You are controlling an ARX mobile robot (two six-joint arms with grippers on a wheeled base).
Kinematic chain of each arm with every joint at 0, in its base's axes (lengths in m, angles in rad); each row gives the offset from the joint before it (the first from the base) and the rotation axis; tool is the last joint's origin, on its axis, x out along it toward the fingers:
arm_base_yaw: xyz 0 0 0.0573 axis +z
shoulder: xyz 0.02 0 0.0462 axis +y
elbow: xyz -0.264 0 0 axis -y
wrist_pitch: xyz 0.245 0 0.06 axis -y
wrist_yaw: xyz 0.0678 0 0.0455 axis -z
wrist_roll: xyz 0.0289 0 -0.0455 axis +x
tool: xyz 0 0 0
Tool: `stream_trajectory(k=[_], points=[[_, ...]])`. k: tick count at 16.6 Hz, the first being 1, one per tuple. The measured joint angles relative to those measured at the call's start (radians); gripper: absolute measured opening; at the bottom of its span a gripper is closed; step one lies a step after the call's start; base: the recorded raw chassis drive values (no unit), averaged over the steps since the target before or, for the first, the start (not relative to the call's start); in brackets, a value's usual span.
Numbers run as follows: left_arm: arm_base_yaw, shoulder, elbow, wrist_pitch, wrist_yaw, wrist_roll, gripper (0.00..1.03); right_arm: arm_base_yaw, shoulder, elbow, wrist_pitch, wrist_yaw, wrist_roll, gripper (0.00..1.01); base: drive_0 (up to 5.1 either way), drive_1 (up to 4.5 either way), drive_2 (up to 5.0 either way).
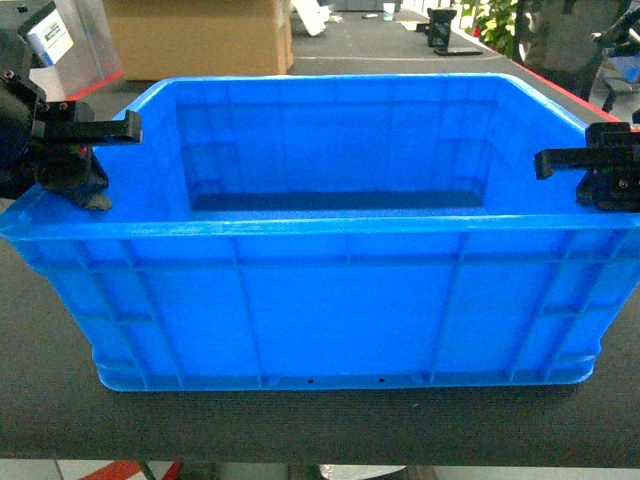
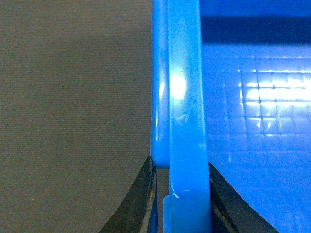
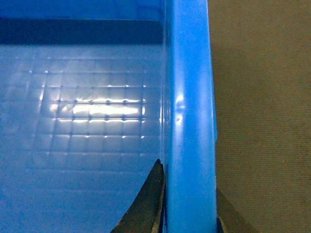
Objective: Place box next to blue box on left shelf
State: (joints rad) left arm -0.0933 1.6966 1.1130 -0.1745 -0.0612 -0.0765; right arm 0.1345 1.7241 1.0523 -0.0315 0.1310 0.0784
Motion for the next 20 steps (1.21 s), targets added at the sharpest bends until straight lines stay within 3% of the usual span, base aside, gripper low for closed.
stream_trajectory(k=[1, 4, 6, 8, 12, 15, 16, 17, 20], points=[[-0.002, -0.003, 0.000, -0.004, -0.016, -0.021, 0.16, 0.003, -0.016, -0.002, -0.007, -0.019, 0.019, 0.10, 0.0, 0.00, 0.0], [-0.004, -0.027, -0.021, 0.015, -0.058, -0.061, 0.12, 0.021, -0.058, -0.039, 0.004, -0.006, 0.042, 0.09, 0.0, 0.00, 0.0], [-0.020, -0.095, -0.095, 0.093, -0.060, -0.050, 0.10, 0.024, -0.108, -0.086, 0.032, 0.012, 0.053, 0.09, 0.0, 0.00, 0.0], [-0.045, -0.217, -0.187, 0.197, -0.103, -0.040, 0.10, 0.024, -0.232, -0.163, 0.073, 0.048, 0.060, 0.09, 0.0, 0.00, 0.0], [-0.089, -0.489, -0.385, 0.314, -0.154, -0.042, 0.10, 0.024, -0.488, -0.320, 0.114, 0.058, 0.059, 0.09, 0.0, 0.00, 0.0], [-0.121, -0.613, -0.492, 0.308, -0.192, -0.042, 0.10, 0.024, -0.594, -0.412, 0.082, 0.047, 0.060, 0.09, 0.0, 0.00, 0.0], [-0.152, -0.694, -0.552, 0.269, -0.221, -0.046, 0.09, 0.024, -0.663, -0.472, 0.047, 0.047, 0.060, 0.09, 0.0, 0.00, 0.0], [-0.204, -0.855, -0.616, 0.159, -0.264, -0.059, 0.09, 0.022, -0.800, -0.554, -0.013, 0.030, 0.064, 0.09, 0.0, 0.00, 0.0], [-0.220, -0.962, -0.616, 0.133, -0.293, -0.047, 0.09, 0.018, -0.880, -0.575, -0.009, 0.015, 0.066, 0.09, 0.0, 0.00, 0.0]])
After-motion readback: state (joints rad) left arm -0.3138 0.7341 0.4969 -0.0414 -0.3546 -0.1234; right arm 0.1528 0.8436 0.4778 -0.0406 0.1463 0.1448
